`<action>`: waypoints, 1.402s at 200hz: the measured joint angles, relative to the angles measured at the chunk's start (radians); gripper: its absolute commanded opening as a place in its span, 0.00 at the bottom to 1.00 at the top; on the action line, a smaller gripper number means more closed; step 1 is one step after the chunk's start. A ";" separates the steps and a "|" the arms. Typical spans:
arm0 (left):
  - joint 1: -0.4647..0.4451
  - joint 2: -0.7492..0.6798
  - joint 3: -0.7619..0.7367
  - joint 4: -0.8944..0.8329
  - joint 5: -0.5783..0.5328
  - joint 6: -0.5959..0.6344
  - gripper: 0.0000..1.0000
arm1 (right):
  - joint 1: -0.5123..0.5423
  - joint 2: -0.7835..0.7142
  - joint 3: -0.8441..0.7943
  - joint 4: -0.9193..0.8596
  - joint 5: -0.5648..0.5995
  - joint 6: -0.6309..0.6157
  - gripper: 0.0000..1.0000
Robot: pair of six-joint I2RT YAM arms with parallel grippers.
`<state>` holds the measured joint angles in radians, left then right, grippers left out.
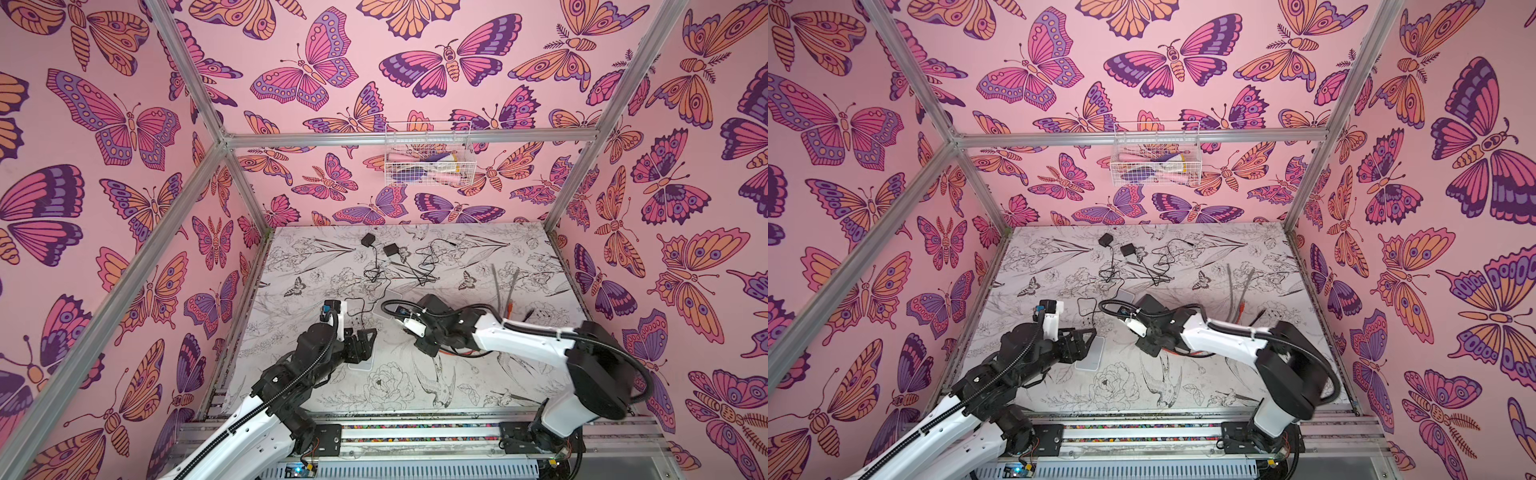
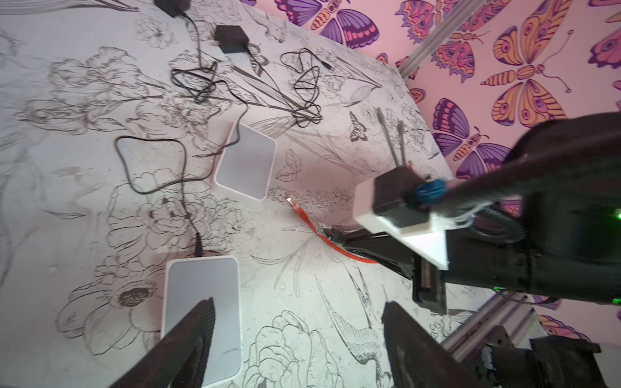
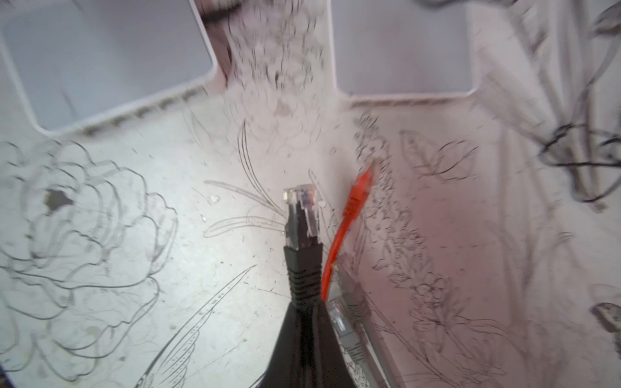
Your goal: Insert the plug into the switch port
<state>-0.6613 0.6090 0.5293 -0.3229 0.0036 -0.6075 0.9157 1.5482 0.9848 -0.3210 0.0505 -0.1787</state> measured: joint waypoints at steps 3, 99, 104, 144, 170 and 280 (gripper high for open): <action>0.000 0.003 -0.005 0.012 0.010 0.000 0.81 | 0.002 -0.021 -0.011 0.013 -0.001 0.002 0.00; -0.134 0.099 -0.079 0.407 0.220 0.039 0.76 | 0.002 -0.433 -0.209 0.138 -0.272 0.091 0.00; -0.139 0.107 -0.079 0.418 0.223 0.043 0.75 | 0.002 -0.438 -0.209 0.138 -0.285 0.095 0.00; -0.172 0.145 -0.079 0.485 0.237 0.051 0.69 | 0.002 -0.451 -0.209 0.138 -0.354 0.104 0.00; -0.182 0.146 -0.079 0.522 0.240 0.053 0.60 | 0.002 -0.451 -0.209 0.138 -0.384 0.105 0.00; -0.192 0.190 -0.084 0.574 0.243 0.055 0.37 | 0.000 -0.464 -0.209 0.140 -0.451 0.115 0.00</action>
<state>-0.8536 0.7990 0.4458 0.2512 0.2470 -0.5526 0.9157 1.0843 0.7757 -0.1814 -0.4004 -0.0639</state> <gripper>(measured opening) 0.422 0.077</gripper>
